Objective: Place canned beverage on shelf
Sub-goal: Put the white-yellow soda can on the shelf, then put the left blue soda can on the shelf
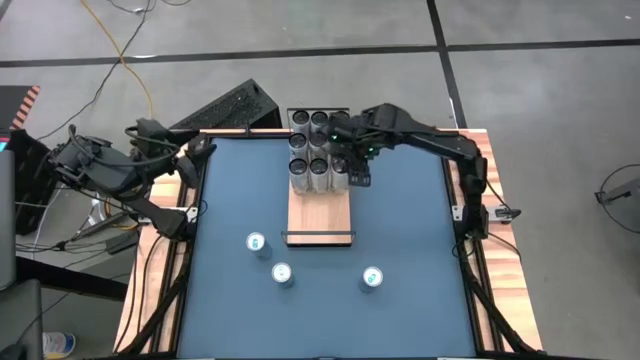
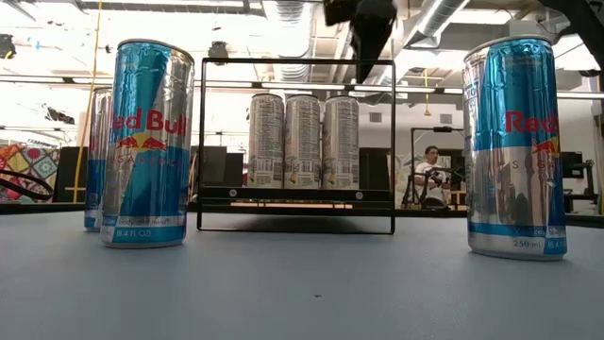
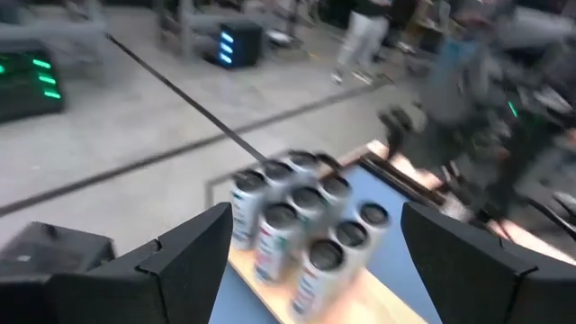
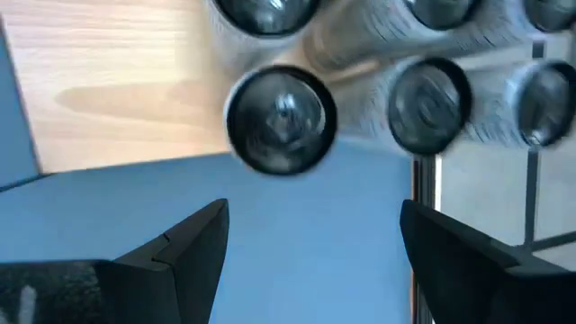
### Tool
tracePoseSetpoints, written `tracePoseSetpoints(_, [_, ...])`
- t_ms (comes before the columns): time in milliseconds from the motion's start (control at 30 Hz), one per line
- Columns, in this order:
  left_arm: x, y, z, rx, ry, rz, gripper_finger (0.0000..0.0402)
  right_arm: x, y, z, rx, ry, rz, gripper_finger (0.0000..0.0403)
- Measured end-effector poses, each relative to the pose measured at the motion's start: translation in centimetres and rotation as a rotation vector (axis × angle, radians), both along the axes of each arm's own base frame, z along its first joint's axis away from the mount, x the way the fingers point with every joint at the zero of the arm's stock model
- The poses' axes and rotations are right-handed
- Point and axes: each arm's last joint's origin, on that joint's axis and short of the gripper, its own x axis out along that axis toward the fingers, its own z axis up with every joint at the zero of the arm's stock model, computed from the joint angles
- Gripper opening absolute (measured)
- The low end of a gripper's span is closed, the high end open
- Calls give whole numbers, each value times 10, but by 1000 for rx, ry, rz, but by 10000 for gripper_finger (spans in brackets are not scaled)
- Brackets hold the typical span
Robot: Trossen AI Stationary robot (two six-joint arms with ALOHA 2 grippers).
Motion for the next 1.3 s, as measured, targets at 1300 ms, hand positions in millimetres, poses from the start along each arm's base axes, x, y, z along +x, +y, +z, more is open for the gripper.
tracePoseSetpoints(1300, [35,-55,-34,-263,367,-573,309,54,133,47,228,-724,71,310])
